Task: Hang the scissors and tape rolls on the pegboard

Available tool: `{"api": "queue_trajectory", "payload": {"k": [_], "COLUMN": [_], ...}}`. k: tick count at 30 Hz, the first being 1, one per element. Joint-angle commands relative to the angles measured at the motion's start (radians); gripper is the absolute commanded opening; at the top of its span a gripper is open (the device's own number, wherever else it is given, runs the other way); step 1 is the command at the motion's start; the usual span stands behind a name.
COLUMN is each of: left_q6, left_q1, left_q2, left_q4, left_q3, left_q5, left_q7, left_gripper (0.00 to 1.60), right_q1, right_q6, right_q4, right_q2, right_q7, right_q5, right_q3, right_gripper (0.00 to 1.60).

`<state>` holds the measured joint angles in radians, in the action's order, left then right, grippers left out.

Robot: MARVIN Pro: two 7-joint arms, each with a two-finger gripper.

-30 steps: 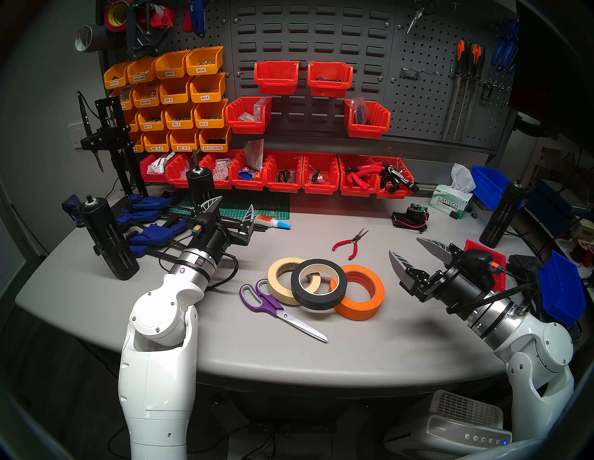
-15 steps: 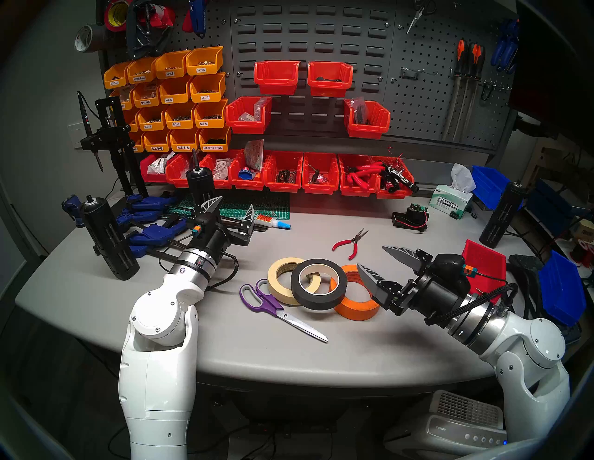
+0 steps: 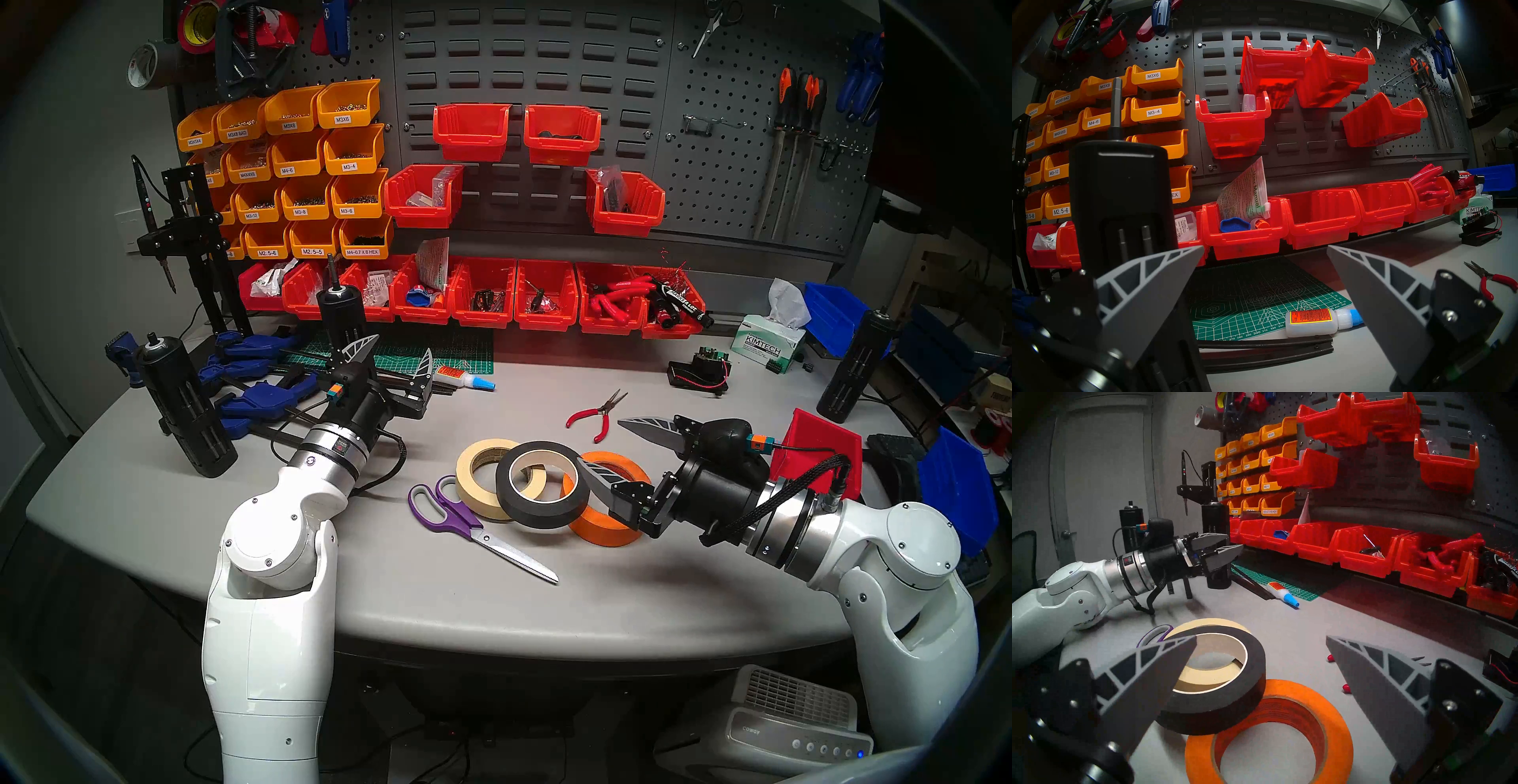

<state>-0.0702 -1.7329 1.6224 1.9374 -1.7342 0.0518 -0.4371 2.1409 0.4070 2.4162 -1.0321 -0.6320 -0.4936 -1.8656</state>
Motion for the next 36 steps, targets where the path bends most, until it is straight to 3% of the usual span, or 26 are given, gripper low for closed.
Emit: {"api": "queue_trajectory", "payload": {"k": [1,6,10,17,26,34,35,36], "left_q6": [-0.003,-0.003,-0.003,-0.003,-0.003,-0.004,-0.004,-0.004], "left_q1": [0.0,0.0,0.0,0.0,0.0,0.0,0.0,0.0], "left_q2": [0.0,0.0,0.0,0.0,0.0,0.0,0.0,0.0], "left_q4": [0.001,0.001,0.001,0.001,0.001,0.0,0.0,0.0], "left_q3": [0.0,0.0,0.0,0.0,0.0,0.0,0.0,0.0], "left_q5": [0.0,0.0,0.0,0.0,0.0,0.0,0.0,0.0], "left_q7": [0.0,0.0,0.0,0.0,0.0,0.0,0.0,0.0], "left_gripper": [1.6,1.6,1.6,1.6,1.6,1.6,1.6,1.6], "right_q1": [-0.115,-0.149,-0.215,-0.283,-0.349,-0.437,-0.411,-0.446], "right_q6": [0.047,0.1,0.189,0.257,0.308,0.364,0.347,0.369], "right_q4": [0.027,0.027,0.027,0.027,0.025,-0.041,-0.039,-0.056], "right_q2": [0.064,0.098,0.134,0.168,0.199,0.21,0.211,0.208], "right_q7": [0.043,0.06,0.058,0.082,0.103,0.125,0.134,0.131], "right_q5": [0.009,0.013,0.023,0.024,0.012,0.019,0.023,0.021], "right_q3": [0.034,0.059,0.095,0.143,0.194,0.272,0.262,0.283], "right_gripper": [1.6,1.6,1.6,1.6,1.6,1.6,1.6,1.6]}}
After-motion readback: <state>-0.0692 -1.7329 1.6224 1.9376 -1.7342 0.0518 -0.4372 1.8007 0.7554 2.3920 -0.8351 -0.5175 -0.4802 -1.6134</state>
